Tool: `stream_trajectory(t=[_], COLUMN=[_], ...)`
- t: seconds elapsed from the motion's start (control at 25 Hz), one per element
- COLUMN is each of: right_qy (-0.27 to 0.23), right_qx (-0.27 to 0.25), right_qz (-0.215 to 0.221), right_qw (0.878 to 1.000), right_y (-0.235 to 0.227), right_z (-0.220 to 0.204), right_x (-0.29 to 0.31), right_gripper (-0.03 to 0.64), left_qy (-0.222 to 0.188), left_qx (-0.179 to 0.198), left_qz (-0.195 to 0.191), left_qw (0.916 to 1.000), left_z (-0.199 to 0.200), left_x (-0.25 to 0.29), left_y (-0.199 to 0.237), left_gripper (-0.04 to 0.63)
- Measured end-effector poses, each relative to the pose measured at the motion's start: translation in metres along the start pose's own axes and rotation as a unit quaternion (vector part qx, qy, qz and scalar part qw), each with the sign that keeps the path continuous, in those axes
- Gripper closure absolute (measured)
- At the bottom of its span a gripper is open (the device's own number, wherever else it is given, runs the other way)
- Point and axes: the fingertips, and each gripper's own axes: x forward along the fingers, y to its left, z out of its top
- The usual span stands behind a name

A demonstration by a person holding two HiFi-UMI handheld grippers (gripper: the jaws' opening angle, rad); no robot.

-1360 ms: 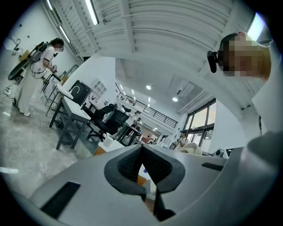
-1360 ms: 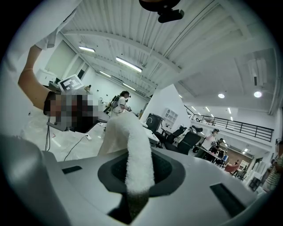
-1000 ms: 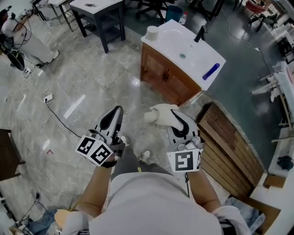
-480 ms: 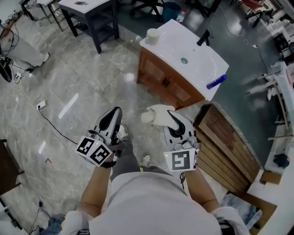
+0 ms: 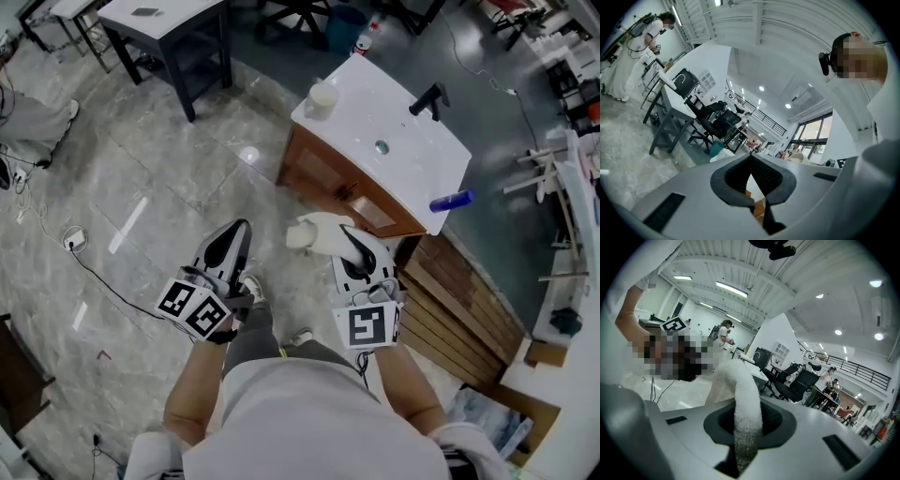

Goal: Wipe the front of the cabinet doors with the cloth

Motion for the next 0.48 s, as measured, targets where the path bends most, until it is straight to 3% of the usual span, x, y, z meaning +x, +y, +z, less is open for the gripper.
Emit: stream_trajectory(t=[0.24,0.48], right_qy=[0.023,0.027], right_qx=[0.003,0.017], right_qz=[-0.017,-0.021], right_qw=[1.000,0.999], right_y=[-0.012,-0.030], right_z=[0.003,-0.012], right_x=[0.029,0.053], right_gripper=[0.545,0.545], left_qy=[0.019,0.042], left_qx=[-0.010,-0.015], left_qz=[-0.027,-0.030], left_qw=[0.9994,0.9986], left_z=[0.008,0.000], left_x=[0.031,0.064], left_y=[0.022,0.029], left_gripper=[0.580,0.580])
